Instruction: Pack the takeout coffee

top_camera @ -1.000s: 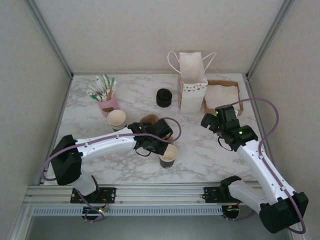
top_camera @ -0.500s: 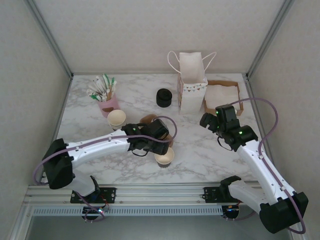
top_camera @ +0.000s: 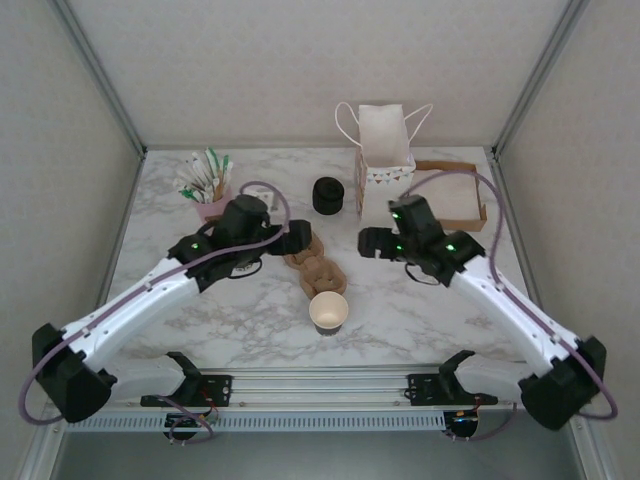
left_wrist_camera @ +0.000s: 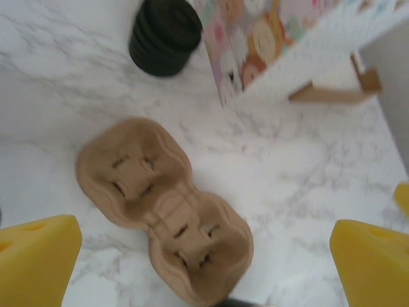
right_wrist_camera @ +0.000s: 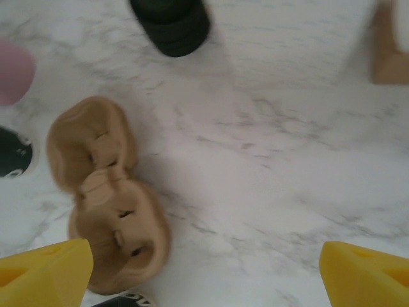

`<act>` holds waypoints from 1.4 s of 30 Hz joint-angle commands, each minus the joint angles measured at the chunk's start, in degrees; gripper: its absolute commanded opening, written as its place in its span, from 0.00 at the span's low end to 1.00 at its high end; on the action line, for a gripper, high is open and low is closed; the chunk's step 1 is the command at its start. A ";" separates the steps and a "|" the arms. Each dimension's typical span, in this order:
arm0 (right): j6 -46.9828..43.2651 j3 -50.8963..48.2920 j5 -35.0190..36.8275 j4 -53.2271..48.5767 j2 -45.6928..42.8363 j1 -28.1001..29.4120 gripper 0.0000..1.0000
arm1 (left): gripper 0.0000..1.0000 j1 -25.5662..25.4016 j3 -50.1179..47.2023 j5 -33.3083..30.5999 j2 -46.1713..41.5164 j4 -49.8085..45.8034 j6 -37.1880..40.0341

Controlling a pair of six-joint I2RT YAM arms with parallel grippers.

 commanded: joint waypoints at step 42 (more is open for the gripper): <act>-15.58 86.02 -0.78 -24.48 76.27 -4.80 0.89 | 1.00 11.48 -14.08 0.73 -16.73 8.30 -2.72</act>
